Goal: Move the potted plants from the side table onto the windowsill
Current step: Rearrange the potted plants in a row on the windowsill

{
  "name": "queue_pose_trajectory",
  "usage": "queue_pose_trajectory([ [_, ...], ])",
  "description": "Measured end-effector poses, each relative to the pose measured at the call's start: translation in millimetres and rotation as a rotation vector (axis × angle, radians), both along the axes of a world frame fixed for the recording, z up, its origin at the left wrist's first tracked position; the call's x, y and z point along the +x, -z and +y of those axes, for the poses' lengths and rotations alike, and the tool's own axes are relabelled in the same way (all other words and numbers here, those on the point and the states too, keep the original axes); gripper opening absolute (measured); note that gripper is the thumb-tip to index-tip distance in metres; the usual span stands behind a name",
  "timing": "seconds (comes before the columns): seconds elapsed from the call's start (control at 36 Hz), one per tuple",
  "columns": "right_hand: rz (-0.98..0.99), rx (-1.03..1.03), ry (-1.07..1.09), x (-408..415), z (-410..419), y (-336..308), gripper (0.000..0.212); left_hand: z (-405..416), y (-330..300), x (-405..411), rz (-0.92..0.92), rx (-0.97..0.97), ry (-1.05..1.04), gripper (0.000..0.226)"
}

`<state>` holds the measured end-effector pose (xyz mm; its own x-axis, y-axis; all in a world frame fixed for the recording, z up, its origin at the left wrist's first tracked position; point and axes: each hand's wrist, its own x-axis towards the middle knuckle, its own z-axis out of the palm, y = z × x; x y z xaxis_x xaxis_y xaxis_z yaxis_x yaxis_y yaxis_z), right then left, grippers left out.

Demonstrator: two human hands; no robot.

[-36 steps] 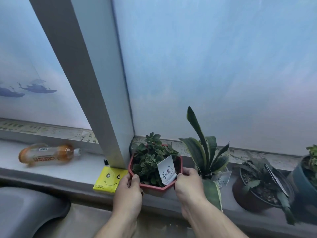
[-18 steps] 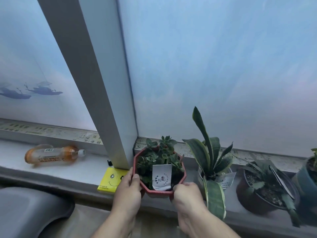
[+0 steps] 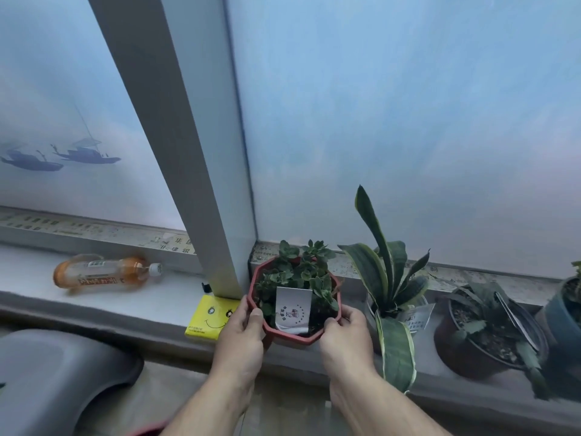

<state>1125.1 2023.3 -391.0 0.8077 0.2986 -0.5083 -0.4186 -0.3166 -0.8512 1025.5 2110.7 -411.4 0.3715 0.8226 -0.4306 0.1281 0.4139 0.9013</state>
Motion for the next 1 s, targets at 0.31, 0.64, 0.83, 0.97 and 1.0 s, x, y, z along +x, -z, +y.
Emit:
queue_pose_trajectory([
  [0.31, -0.039, -0.02, -0.081, -2, -7, 2, 0.035, 5, -1, -5, 0.055, -0.003, -0.041, 0.052],
  [0.64, -0.072, -0.097, -0.221, -20, -22, -28, 0.053, -2, -34, -1, 0.2, 0.274, -0.089, 0.05],
  [0.83, -0.336, 0.071, -0.317, -16, -59, -91, 0.039, -40, -82, 10, 0.006, 0.749, -0.143, 0.033],
  [0.97, -0.543, -0.008, -0.003, 66, -98, -103, 0.015, -87, -74, 18, -0.084, 0.618, 0.098, 0.024],
  [1.0, -0.524, -0.067, -0.002, 78, -102, -97, 0.019, -91, -67, 19, -0.069, 0.554, 0.131, 0.019],
])
